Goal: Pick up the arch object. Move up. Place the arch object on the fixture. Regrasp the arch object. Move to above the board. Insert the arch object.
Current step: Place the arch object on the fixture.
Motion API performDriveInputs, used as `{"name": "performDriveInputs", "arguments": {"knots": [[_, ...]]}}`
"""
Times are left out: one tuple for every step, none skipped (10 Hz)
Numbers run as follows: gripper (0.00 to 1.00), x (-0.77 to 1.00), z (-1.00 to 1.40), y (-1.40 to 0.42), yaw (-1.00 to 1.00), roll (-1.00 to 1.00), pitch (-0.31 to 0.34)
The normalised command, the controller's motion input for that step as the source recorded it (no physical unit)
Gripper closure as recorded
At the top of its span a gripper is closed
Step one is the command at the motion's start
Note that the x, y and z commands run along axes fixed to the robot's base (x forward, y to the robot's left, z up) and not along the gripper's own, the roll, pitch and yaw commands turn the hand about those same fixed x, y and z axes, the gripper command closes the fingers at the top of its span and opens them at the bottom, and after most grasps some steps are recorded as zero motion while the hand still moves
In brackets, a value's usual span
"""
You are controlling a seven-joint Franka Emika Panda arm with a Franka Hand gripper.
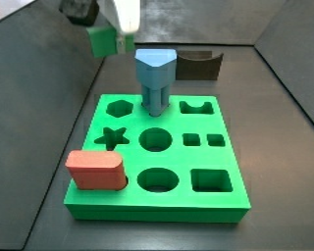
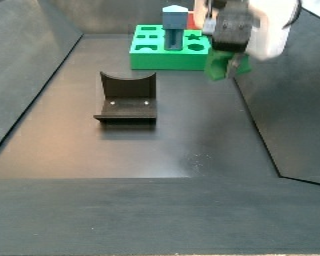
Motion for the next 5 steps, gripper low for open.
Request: {"name": "performDriveInputs", "arguments": {"knots": [[1.0, -0.02, 1.0, 0.01, -0.01, 0.03, 0.017], [1.0, -0.02, 1.0, 0.01, -0.01, 0.03, 0.019], [1.0, -0.03, 1.0, 0.02, -0.01, 0.04, 0.024], [1.0, -0.03, 1.0, 0.02, -0.01, 0.05, 0.031], [1.0, -0.03, 0.84, 0.02, -0.01, 0.06, 0.04]]}}
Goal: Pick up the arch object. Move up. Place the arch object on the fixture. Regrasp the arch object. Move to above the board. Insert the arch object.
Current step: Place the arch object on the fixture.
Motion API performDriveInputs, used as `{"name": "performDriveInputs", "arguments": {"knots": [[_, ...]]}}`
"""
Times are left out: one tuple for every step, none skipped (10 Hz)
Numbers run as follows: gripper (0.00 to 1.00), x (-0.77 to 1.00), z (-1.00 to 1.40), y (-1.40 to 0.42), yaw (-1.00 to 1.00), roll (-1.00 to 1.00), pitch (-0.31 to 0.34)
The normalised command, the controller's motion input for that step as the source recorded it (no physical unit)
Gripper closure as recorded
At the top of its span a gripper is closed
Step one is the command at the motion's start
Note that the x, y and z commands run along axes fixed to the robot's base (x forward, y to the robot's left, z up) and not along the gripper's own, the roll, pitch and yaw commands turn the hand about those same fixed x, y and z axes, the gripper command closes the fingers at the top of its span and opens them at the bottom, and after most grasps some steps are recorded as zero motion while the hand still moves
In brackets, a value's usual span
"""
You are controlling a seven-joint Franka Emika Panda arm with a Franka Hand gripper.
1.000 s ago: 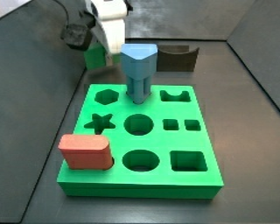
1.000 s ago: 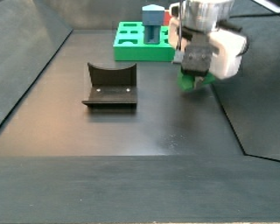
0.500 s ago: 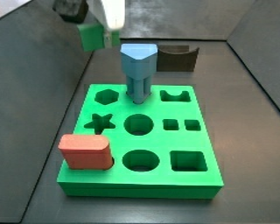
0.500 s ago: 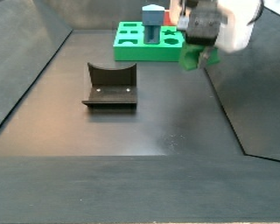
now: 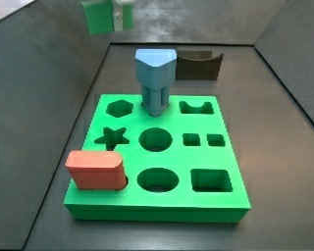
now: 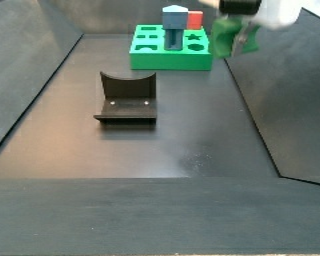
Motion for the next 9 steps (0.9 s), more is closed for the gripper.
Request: {"name": "performDriveInputs", "arguments": {"knots": [[1.0, -0.02, 0.69, 0.02, -0.01, 0.06, 0.048], [1.0, -0.01, 0.49, 0.02, -0.01, 0.07, 0.06], [1.0, -0.01, 0.33, 0.02, -0.01, 0.07, 0.071], [1.0, 1.0, -0.01, 0.08, 1.0, 0.04, 0.006], [1.0, 1.0, -0.04, 0.08, 1.0, 0.04, 0.009], [1.0, 1.0, -0.04, 0.07, 1.0, 0.04, 0.012], [1.0, 1.0, -0.04, 0.07, 1.0, 0.04, 0.014], [1.0, 1.0, -0.04, 0.06, 1.0, 0.04, 0.016], [1.0, 1.0, -0.04, 0.06, 1.0, 0.05, 0.02]]}}
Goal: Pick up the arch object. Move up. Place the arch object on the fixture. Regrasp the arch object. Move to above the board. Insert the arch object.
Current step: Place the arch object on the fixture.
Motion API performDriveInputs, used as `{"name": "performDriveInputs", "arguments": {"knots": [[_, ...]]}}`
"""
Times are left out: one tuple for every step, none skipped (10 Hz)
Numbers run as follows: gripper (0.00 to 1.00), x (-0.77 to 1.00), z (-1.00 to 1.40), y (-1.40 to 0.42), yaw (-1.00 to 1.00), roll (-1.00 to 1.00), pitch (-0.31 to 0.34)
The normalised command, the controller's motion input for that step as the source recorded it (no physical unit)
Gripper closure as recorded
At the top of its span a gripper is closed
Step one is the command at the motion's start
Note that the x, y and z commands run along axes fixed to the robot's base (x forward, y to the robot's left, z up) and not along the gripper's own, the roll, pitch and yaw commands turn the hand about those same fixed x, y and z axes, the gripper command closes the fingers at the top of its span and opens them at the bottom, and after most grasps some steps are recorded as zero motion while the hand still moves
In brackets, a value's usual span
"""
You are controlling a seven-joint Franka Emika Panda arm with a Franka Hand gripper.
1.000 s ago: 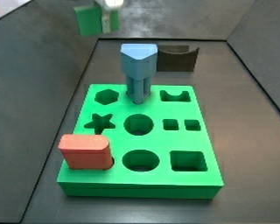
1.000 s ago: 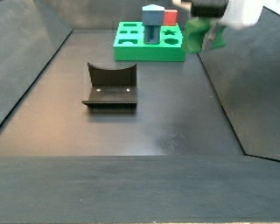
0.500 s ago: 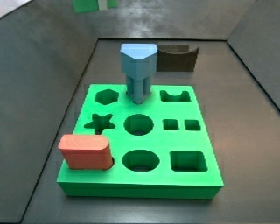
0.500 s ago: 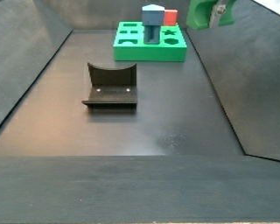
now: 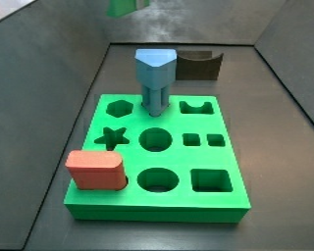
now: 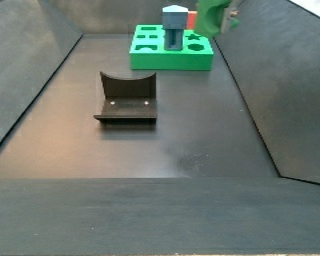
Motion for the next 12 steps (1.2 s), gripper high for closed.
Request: {"name": "performDriveInputs", "arguments": {"knots": [[1.0, 1.0, -0.04, 0.05, 1.0, 0.05, 0.026], [1.0, 1.0, -0.04, 0.05, 1.0, 0.05, 0.033], [1.0, 1.0, -0.04, 0.05, 1.0, 0.05, 0.044], [1.0, 1.0, -0.03, 0.04, 1.0, 0.05, 0.059], [1.0, 1.0, -0.03, 0.04, 1.0, 0.06, 0.074], [1.0, 1.0, -0.03, 0.03, 1.0, 0.06, 0.087], [1.0, 1.0, -0.02, 0.03, 0.92, 0.07, 0.13], [1.0, 1.0, -0.02, 0.02, 0.59, 0.06, 0.136], [1.0, 1.0, -0.02, 0.02, 0.39, 0.05, 0.133], [1.0, 1.0, 0.1, 0.44, 0.26, -1.0, 0.134], [1.0, 1.0, 0.11, 0.48, 0.18, -1.0, 0.136], [1.0, 1.0, 0.08, 0.39, 0.13, -1.0, 0.154]]}}
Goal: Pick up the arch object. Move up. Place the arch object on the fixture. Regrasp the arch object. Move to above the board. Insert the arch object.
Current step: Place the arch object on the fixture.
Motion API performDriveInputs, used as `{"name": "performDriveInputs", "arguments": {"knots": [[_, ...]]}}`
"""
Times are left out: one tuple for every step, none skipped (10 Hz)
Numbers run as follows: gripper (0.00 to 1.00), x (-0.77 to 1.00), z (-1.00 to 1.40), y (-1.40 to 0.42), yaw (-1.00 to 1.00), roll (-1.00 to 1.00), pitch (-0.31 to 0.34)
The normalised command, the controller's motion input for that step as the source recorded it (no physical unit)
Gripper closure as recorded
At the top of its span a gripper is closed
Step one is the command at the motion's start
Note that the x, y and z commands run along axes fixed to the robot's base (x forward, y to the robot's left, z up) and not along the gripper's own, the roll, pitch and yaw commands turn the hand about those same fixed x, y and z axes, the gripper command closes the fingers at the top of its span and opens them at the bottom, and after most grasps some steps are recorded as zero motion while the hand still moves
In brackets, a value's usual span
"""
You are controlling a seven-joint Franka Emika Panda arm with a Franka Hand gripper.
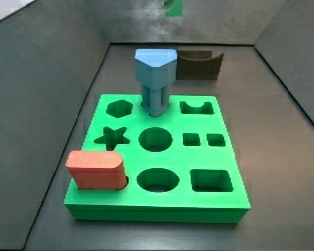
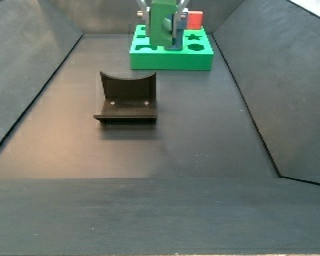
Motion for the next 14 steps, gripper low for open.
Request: {"name": "performDriveInputs", "arguments": {"knots": [[1.0, 1.0, 0.04, 0.28, 0.11, -1.0, 0.17], [1.0, 0.95, 0.03, 0.18, 0.09, -1.0, 0.193], [1.0, 0.86, 0.01, 0.12, 0.06, -1.0, 0.221], [1.0, 0.78, 0.0, 0.09, 0.02, -1.0, 0.251], [1.0, 0.71, -0.01, 0.07, -0.02, -0.85, 0.242], [1.0, 0.63, -0.01, 0.06, -0.07, -0.63, 0.21], [1.0, 0.57, -0.01, 0.06, -0.1, -0.46, 0.179], [1.0, 0.47, -0.01, 0.04, -0.12, -0.22, 0.138], [1.0, 0.38, -0.01, 0.04, -0.12, -0.12, 0.104], [1.0, 0.27, 0.0, 0.04, -0.11, -0.11, 0.085], [1.0, 0.17, 0.0, 0.03, -0.09, -0.12, 0.083], [1.0, 0.12, -1.0, 0.06, -0.11, -1.0, 0.025], [1.0, 0.11, -1.0, 0.07, -0.11, -1.0, 0.018], [1.0, 0.12, -1.0, 0.08, -0.12, -1.0, 0.024]]}}
